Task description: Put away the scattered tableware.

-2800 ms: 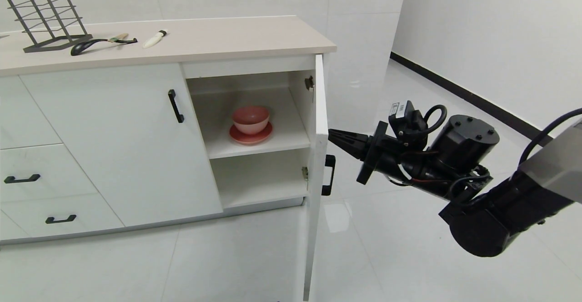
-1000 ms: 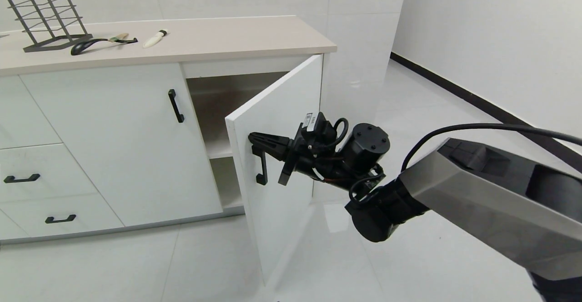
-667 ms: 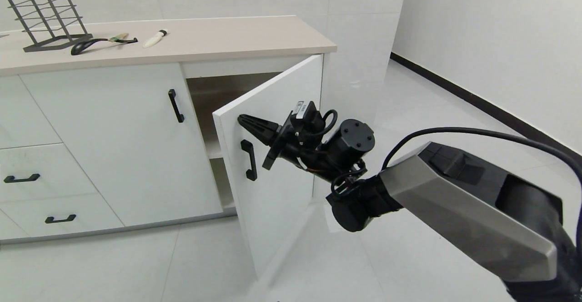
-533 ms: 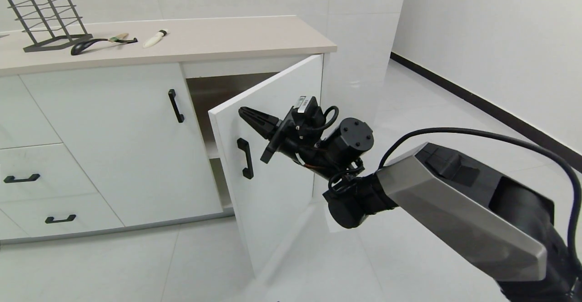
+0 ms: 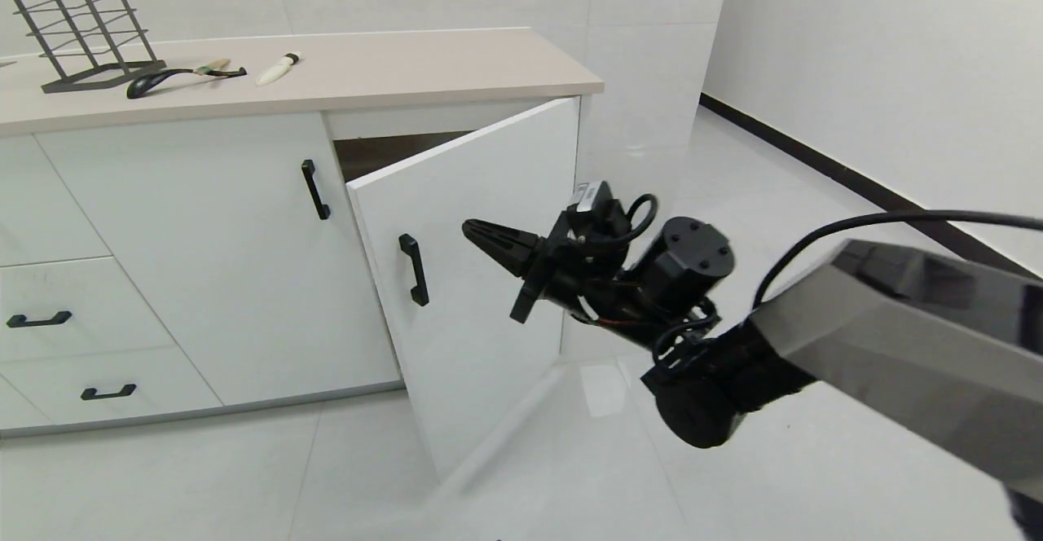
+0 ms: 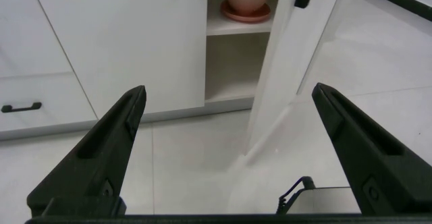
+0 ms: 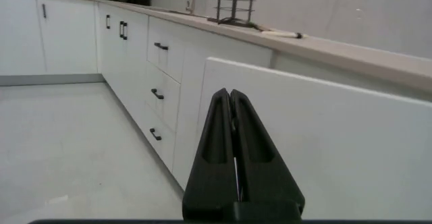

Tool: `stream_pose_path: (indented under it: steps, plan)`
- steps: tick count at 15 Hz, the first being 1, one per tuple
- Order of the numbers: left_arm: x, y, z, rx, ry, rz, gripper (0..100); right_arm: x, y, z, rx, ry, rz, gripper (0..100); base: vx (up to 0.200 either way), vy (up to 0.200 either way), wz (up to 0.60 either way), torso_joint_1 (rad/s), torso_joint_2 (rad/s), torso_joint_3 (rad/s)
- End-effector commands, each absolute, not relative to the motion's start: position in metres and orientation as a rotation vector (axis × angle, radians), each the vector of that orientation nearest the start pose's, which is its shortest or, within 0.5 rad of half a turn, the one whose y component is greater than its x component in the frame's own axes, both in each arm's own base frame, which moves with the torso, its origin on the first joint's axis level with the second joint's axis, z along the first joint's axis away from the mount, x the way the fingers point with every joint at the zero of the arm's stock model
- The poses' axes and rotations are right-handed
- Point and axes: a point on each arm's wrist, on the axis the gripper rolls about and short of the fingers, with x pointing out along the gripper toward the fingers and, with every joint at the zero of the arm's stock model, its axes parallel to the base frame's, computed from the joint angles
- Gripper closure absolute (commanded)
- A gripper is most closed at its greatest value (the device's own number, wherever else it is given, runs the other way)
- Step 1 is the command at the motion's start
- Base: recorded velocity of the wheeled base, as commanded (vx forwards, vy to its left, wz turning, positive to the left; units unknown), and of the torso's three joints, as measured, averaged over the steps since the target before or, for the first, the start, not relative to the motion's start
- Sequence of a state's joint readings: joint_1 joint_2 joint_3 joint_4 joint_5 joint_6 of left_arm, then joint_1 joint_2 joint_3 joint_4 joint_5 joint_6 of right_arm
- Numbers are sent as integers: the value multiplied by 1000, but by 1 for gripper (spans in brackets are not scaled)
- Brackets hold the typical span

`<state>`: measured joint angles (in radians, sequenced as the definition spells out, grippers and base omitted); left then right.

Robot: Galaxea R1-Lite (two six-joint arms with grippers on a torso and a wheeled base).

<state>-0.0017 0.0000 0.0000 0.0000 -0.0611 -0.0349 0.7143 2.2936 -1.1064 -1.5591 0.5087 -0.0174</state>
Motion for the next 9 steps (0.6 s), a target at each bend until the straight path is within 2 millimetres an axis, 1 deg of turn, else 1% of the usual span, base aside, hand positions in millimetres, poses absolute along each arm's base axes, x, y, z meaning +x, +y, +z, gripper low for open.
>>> stream_pose_path:
  steps: [1, 2, 3, 4, 5, 6, 7, 9]
  plan:
    - [-23, -1, 76, -35, 3, -63, 0, 260, 203, 203, 6, -483, 1117, 100, 0, 0, 0, 0, 0, 0]
    - [-23, -1, 76, -35, 3, -63, 0, 246, 183, 210, -1, -482, 1091, 100, 0, 0, 0, 0, 0, 0]
    - [-23, -1, 76, -35, 3, -63, 0, 219, 150, 219, -14, -486, 1047, 100, 0, 0, 0, 0, 0, 0]
    - [-23, -1, 76, -35, 3, -63, 0, 180, 112, 218, -29, -472, 993, 100, 0, 0, 0, 0, 0, 0]
    - [-23, -1, 76, -35, 3, -63, 0, 162, 98, 210, -41, -442, 977, 100, 0, 0, 0, 0, 0, 0]
    - [-23, -1, 76, -34, 3, -63, 0, 116, 71, 183, -85, -374, 958, 100, 0, 0, 0, 0, 0, 0]
    - [-23, -1, 76, -34, 3, -63, 0, 93, 55, 178, -116, -394, 919, 100, 0, 0, 0, 0, 0, 0]
    - [-23, -1, 76, -34, 3, -63, 0, 59, 29, 184, -149, -466, 764, 100, 0, 0, 0, 0, 0, 0]
